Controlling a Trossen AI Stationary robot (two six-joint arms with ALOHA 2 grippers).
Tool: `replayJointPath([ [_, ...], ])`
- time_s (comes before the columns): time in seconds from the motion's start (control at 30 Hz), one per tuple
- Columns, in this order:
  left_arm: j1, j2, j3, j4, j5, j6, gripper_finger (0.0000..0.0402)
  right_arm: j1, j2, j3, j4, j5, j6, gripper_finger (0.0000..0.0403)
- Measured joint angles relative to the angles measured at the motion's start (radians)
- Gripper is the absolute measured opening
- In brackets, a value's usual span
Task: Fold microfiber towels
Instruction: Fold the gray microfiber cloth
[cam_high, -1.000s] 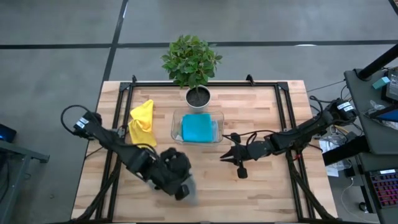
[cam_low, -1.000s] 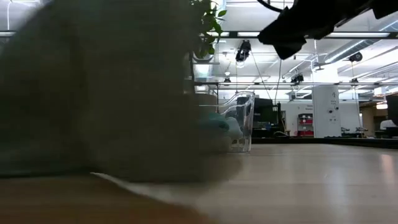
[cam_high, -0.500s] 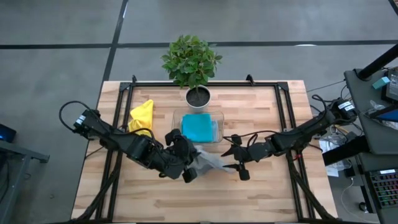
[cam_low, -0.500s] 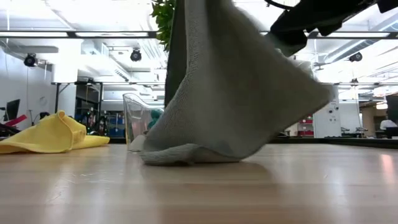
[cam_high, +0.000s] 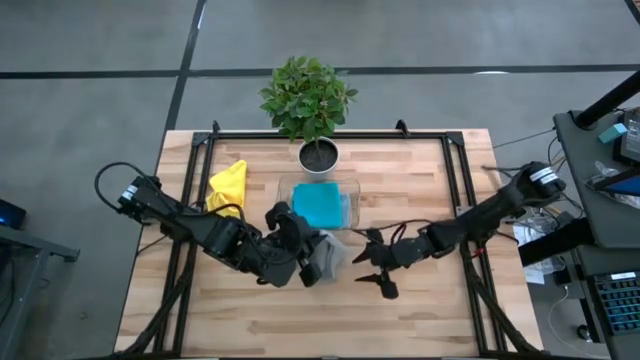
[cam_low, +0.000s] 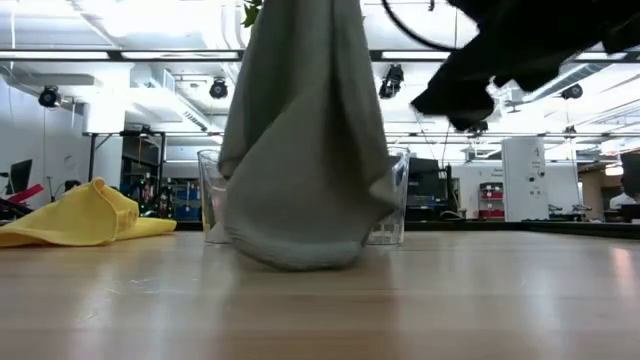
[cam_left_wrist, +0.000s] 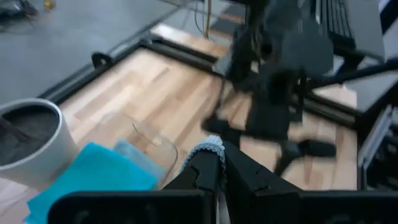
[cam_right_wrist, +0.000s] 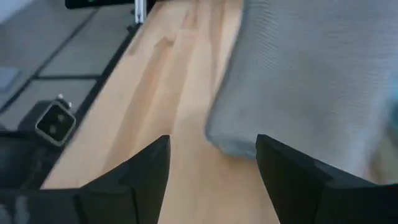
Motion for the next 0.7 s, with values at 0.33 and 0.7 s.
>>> replayJointPath([
  [0.33,0.039,0.000,0.000,0.026,-0.024,0.001,0.0000,0.080,0.173,0.001,0.230,0.346,0.060,0.0226],
  [0.7,0.051,0.000,0.000,0.036,-0.028,0.008,0.0000,0.069,0.257,0.047,0.236,0.482,0.041,0.0175],
])
